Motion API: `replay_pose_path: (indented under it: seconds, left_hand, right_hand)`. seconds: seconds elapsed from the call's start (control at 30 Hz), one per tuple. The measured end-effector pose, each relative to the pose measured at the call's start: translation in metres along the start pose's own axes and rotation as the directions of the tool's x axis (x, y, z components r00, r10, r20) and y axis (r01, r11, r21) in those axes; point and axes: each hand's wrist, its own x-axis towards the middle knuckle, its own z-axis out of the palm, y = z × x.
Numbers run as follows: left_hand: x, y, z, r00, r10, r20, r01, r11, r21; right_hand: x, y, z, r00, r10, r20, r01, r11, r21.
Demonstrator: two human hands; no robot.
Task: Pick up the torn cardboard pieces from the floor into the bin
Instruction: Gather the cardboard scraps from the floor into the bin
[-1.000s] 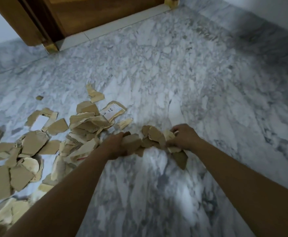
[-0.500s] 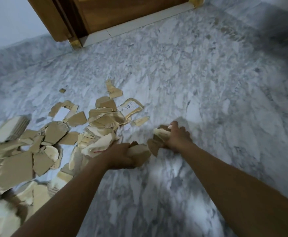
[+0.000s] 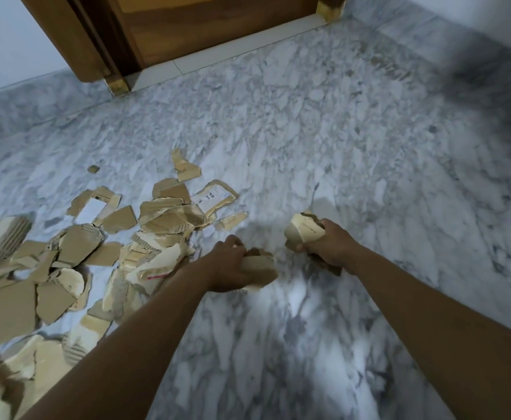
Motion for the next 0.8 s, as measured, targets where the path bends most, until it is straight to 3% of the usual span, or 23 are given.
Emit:
replay_pose_path:
  seconds: [0.13, 0.27, 0.4, 0.63, 0.8]
  left_hand:
    - [0.039, 0.016, 0.013, 0.997, 0.065, 0.035, -0.071, 0.981, 0.178]
    - [0.054, 0.019, 0.020, 0.999, 0.050, 0.010, -0.050, 0.963, 0.265]
    - [0.052, 0.023, 0.025, 0.999, 0.031, -0.020, -0.027, 0.983, 0.180]
    - [0.036, 0.020, 0.029, 0.999, -0.008, -0.034, 0.012, 0.993, 0.114]
    - [0.010, 0.007, 0.033, 0.999, -0.045, 0.019, 0.046, 0.997, -0.069]
  right_hand:
    - [-0.011, 0.015, -0.017, 0.999, 0.045, -0.021, -0.046, 0.998, -0.041]
    - [-0.012, 0.031, -0.020, 0.995, 0.099, 0.005, -0.099, 0.993, 0.057]
    - [-0.012, 0.027, -0.014, 0.995, 0.093, -0.027, -0.091, 0.994, 0.060]
    - [-0.011, 0.007, -0.009, 0.999, 0.048, -0.017, -0.050, 0.995, -0.089]
    - [-0.018, -0.007, -0.013, 1.000, 0.023, 0.019, -0.020, 0.990, -0.143]
